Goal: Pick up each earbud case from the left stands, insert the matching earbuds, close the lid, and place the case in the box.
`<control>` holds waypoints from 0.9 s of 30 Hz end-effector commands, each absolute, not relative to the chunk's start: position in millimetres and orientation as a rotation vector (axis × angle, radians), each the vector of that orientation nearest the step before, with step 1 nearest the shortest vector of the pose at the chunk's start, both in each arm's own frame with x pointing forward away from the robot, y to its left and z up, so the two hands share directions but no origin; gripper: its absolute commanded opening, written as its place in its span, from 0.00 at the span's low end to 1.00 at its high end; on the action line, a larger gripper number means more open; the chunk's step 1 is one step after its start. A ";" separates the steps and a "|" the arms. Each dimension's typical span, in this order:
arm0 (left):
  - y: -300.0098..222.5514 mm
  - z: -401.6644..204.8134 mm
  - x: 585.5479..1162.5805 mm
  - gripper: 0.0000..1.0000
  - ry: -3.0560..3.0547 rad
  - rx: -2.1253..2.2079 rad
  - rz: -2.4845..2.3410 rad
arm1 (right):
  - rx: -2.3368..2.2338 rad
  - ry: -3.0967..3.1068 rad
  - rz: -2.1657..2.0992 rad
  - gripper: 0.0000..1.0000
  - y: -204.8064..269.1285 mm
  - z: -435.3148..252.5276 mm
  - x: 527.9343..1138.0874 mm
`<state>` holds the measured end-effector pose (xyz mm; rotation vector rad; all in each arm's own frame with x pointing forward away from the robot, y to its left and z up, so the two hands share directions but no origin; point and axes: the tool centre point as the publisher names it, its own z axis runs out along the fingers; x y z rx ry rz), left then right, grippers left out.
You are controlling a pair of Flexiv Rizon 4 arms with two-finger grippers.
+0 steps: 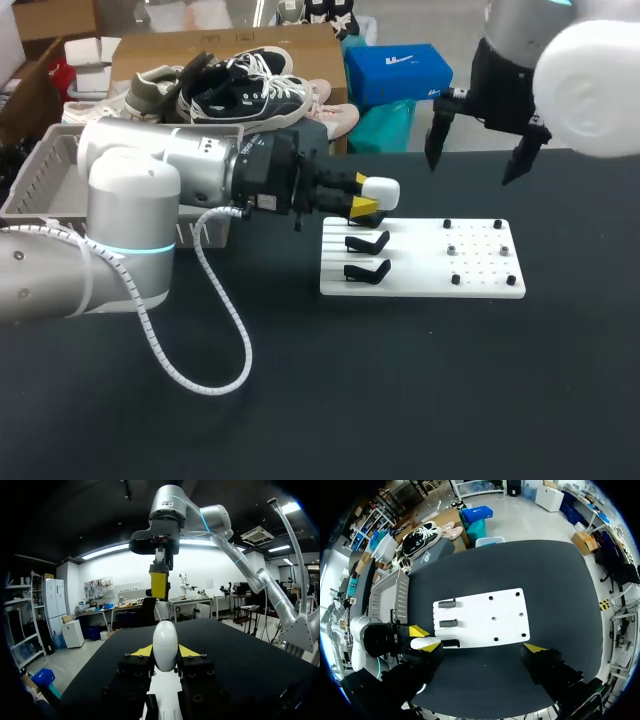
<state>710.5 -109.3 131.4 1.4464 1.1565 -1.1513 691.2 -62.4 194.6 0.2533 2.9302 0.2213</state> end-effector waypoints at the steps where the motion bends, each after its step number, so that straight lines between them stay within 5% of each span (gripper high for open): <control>1: -86.9 143.0 693.8 0.00 1.201 1.397 -1.104 | 0.204 2.844 0.308 1.00 -82.6 194.0 671.8; 27: 92.4 153.9 745.2 0.00 1.755 0.900 -0.601 | 0.175 2.855 0.337 1.00 -85.2 193.0 666.8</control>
